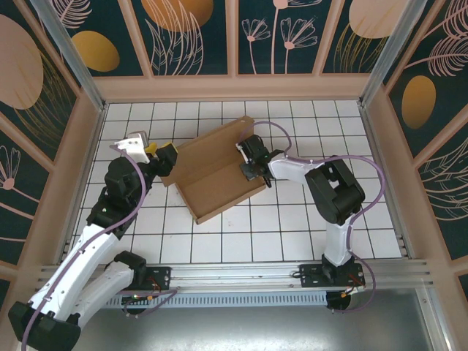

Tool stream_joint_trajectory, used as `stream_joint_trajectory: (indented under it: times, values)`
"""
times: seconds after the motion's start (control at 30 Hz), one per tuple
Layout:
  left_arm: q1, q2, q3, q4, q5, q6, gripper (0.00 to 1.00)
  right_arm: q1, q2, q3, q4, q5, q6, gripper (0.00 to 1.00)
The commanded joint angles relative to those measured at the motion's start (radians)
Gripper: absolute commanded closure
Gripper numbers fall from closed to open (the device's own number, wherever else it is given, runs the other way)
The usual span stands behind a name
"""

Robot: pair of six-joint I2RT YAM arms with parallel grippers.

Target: Fold the paper box

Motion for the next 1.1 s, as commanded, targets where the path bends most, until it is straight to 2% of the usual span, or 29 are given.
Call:
stream_joint_trajectory:
  times: [0.0, 0.27, 0.43, 0.5, 0.57, 0.63, 0.73, 0.8, 0.87, 0.93, 1.07]
  values:
    - [-0.001, -0.018, -0.011, 0.031, -0.022, 0.007, 0.40, 0.015, 0.007, 0.029, -0.045, 0.164, -0.023, 1.00]
    - [-0.001, -0.015, -0.012, 0.028, -0.036, 0.010, 0.40, 0.035, 0.007, 0.007, -0.070, 0.339, -0.047, 1.00]
    - [0.000, -0.010, -0.022, 0.046, -0.024, 0.010, 0.36, 0.034, 0.000, -0.029, -0.064, 0.329, -0.011, 0.99]
    - [-0.001, 0.002, -0.021, 0.047, -0.036, -0.011, 0.33, 0.024, -0.020, -0.058, -0.061, 0.341, 0.032, 0.97]
    - [-0.001, 0.011, -0.026, 0.048, -0.039, -0.035, 0.28, 0.001, -0.057, -0.094, -0.057, 0.299, 0.087, 0.94]
    - [-0.001, 0.009, -0.066, 0.089, -0.037, -0.056, 0.29, -0.021, -0.106, -0.142, -0.032, 0.252, 0.128, 0.88]
    - [-0.001, 0.009, -0.123, 0.169, -0.042, -0.058, 0.31, -0.043, -0.201, -0.227, 0.049, 0.183, 0.144, 0.65]
    - [0.000, 0.024, -0.116, 0.160, -0.039, -0.033, 0.25, -0.063, -0.273, -0.273, 0.097, 0.115, 0.148, 0.45]
    - [-0.001, 0.036, -0.101, 0.154, 0.001, 0.011, 0.25, -0.070, -0.348, -0.323, 0.154, 0.042, 0.134, 0.32]
    - [-0.001, 0.034, -0.103, 0.168, 0.045, 0.054, 0.27, -0.074, -0.440, -0.377, 0.219, -0.029, 0.135, 0.27]
    - [-0.001, 0.030, -0.111, 0.176, 0.068, 0.136, 0.35, -0.094, -0.635, -0.475, 0.371, -0.097, 0.149, 0.30]
